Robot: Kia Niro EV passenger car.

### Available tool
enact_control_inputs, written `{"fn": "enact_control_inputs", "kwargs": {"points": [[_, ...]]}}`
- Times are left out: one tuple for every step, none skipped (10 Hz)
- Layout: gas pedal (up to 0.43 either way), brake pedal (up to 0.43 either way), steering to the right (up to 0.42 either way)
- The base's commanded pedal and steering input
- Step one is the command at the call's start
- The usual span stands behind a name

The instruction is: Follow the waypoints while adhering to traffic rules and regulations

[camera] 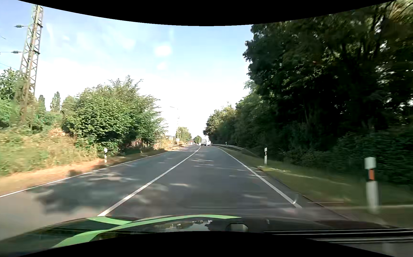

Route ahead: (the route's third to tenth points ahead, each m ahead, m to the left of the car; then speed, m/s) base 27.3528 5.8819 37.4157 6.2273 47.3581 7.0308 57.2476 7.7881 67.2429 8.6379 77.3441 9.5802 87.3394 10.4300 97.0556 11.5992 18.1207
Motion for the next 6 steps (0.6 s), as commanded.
{"fn": "enact_control_inputs", "kwargs": {"points": [[0.299, 0.0, -0.01], [0.299, 0.0, -0.01], [0.299, 0.0, -0.009], [0.299, 0.0, -0.009], [0.268, 0.0, -0.01], [0.268, 0.0, -0.01]]}}
